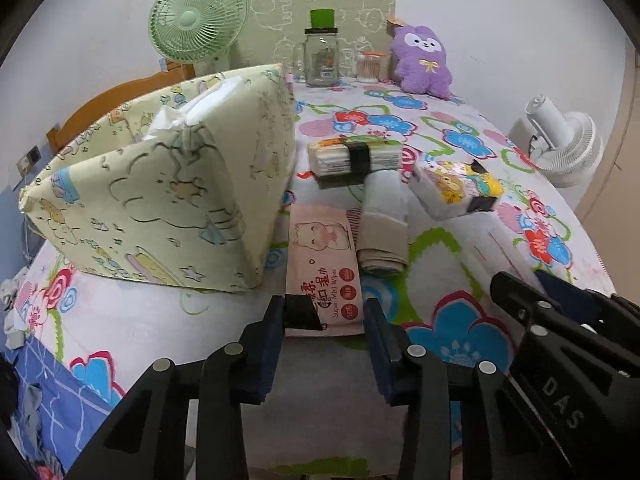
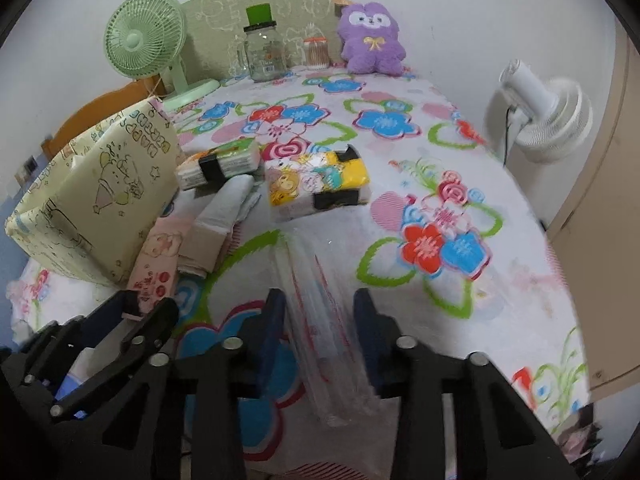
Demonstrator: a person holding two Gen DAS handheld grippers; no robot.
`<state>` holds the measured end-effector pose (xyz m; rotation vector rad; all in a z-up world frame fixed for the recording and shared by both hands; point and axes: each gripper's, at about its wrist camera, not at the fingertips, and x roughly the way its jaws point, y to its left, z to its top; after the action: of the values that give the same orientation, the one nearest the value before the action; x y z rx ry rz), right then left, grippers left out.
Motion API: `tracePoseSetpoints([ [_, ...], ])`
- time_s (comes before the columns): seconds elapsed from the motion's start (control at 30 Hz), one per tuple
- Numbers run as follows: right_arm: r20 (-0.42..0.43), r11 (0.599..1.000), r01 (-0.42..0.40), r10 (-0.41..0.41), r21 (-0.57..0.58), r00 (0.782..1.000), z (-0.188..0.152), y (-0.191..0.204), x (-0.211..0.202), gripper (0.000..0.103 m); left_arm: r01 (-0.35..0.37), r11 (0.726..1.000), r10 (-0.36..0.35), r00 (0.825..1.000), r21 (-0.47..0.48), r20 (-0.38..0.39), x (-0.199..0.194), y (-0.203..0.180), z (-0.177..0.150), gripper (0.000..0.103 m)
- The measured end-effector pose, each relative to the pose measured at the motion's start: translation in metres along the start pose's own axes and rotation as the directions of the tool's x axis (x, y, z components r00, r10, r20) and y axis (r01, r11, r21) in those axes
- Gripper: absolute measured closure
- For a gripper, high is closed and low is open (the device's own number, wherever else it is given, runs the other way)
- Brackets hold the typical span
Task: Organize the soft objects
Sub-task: 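Lift the clear plastic bag with the right tool toward the box, then carry the clear bag with the right tool while the left tool grasps the pink wipe pack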
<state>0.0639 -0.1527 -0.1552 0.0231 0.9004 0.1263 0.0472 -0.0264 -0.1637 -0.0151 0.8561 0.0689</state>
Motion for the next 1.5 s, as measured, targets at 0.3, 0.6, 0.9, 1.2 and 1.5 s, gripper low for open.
tracePoseSetpoints([
  [0.3, 0.023, 1.0, -0.006, 0.006, 0.01, 1.0, 0.003, -0.01, -0.006, 0.082, 0.037, 0.999, -0.037, 0.999, -0.004, -0.009, 0.001, -0.009, 0.007, 0.064],
  [0.6, 0.065, 1.0, -0.009, 0.007, 0.024, 0.998, 0.018, -0.013, -0.02, 0.082, 0.044, 0.999, -0.044, 0.999, 0.002, 0.029, -0.014, -0.011, 0.023, 0.064],
  [0.9, 0.128, 1.0, -0.007, 0.004, 0.026, 0.992, 0.037, -0.01, -0.043, 0.082, 0.061, 0.998, -0.062, 0.996, 0.018, 0.069, -0.034, -0.009, 0.044, 0.064],
  [1.2, 0.178, 0.999, -0.012, 0.006, 0.034, 0.984, 0.052, -0.007, -0.065, 0.082, 0.067, 0.997, -0.071, 0.99, 0.036, 0.12, -0.057, -0.008, 0.063, 0.064],
  [1.5, 0.224, 0.999, -0.008, -0.001, 0.042, 0.975, 0.068, -0.004, -0.086, 0.082, 0.087, 0.994, -0.096, 0.983, 0.059, 0.16, -0.077, -0.006, 0.079, 0.064],
])
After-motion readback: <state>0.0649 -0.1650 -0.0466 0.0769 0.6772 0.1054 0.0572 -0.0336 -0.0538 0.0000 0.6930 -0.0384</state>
